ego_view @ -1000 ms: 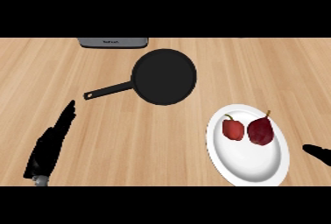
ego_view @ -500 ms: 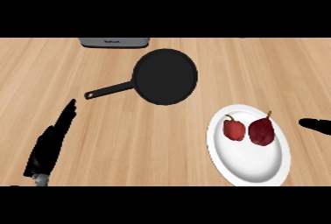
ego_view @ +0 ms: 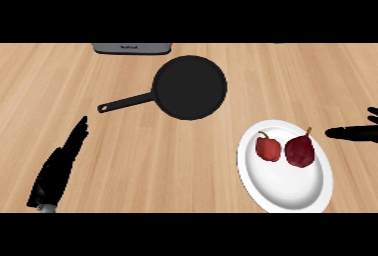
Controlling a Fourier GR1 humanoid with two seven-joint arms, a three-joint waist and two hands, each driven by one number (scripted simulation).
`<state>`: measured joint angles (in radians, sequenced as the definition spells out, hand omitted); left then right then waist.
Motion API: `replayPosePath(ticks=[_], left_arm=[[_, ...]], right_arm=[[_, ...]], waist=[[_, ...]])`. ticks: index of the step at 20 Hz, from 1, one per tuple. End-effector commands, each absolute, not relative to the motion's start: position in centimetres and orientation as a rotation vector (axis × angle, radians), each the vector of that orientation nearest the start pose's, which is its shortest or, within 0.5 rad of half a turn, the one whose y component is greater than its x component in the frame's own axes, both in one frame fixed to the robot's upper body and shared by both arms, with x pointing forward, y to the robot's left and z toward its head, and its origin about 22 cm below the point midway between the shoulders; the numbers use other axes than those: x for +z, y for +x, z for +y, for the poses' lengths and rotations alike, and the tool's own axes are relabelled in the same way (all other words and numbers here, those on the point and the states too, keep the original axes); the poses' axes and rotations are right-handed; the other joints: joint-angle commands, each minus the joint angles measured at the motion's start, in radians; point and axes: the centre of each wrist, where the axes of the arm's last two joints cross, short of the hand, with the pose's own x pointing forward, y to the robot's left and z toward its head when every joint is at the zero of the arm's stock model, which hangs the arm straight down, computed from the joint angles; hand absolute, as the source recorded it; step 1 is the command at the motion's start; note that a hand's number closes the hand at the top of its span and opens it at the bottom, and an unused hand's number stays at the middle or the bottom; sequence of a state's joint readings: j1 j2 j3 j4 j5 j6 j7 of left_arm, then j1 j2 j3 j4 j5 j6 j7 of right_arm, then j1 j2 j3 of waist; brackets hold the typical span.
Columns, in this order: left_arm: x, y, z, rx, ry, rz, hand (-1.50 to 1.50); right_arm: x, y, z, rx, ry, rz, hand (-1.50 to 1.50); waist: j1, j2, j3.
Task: Pick the pear from the plate and place it in the pan
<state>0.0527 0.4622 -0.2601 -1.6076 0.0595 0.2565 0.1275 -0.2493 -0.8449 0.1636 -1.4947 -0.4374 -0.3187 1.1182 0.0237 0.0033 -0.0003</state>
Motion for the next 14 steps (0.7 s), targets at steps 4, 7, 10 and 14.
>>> replayPosePath(ticks=[4, 7, 10, 14], left_arm=[[-0.1, 21.6, 26.9, -0.273, 0.324, -1.39, 0.0], [1.6, 21.5, 29.7, -0.267, 0.337, -1.386, 0.0], [1.3, 22.0, 28.3, -0.272, 0.348, -1.4, 0.0], [0.7, 22.1, 27.3, -0.258, 0.342, -1.385, 0.0]], right_arm=[[12.8, 30.6, -34.7, 0.038, -0.392, -0.436, -1.5], [10.5, 31.9, -35.1, 0.015, -0.375, -0.44, -1.5], [11.4, 32.9, -33.9, 0.052, -0.38, -0.361, -1.5], [10.5, 32.5, -32.3, 0.062, -0.356, -0.342, -1.5]], waist=[[-0.015, -0.003, 0.0], [-0.008, -0.002, 0.0], [-0.006, -0.002, 0.0], [-0.018, -0.004, 0.0]])
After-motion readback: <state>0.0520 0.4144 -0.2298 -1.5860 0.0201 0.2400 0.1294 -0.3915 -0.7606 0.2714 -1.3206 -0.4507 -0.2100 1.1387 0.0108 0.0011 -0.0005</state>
